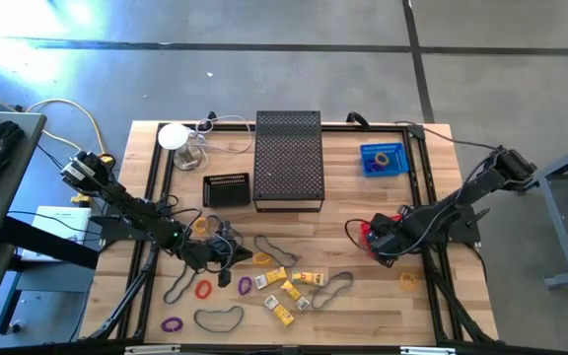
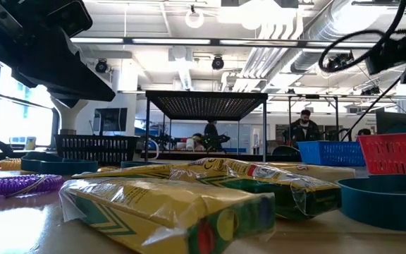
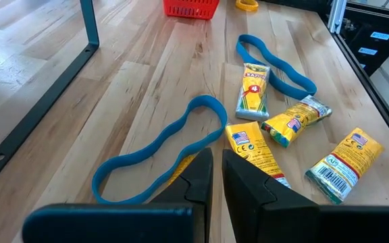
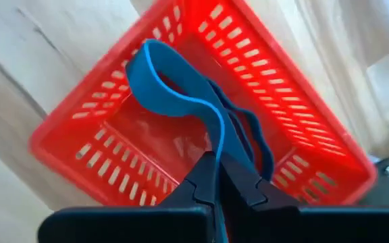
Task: Pick & Place Office Desk Supplies
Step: Put the blue rubber band into the red bin, then put the yellow crayon box into the black bin
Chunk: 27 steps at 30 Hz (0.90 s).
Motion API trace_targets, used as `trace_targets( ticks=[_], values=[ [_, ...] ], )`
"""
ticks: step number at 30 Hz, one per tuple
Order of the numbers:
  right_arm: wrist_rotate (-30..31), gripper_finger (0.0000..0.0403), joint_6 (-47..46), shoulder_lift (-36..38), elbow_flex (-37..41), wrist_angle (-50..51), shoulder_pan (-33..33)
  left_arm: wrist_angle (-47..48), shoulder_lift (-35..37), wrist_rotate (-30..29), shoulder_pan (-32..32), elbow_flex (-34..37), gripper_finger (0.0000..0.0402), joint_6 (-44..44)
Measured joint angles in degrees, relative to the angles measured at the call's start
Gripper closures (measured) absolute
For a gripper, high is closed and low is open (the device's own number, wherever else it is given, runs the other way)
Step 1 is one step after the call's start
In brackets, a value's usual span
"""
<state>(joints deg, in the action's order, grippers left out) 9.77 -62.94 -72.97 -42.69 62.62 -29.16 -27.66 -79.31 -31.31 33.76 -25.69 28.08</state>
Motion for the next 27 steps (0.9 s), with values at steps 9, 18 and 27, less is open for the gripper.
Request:
trace_targets(
  ticks=[9, 18, 27],
  values=[
    [-2.77, 0.0401, 0.23, 0.0, 5.5, -4.17, 3.73, -0.01, 0.0, 0.0, 0.0, 0.0, 0.0371, 0.0],
    [0.64, 0.035, -0.11, 0.0, 5.43, -5.08, 5.37, -0.02, 0.02, -0.01, 0.0, 0.0, 0.0371, 0.0],
    [0.32, 0.0248, 2.67, 0.11, 5.22, -0.81, 5.33, -0.02, 0.02, -0.02, 0.0, 0.0, 0.0371, 0.0]
  ],
)
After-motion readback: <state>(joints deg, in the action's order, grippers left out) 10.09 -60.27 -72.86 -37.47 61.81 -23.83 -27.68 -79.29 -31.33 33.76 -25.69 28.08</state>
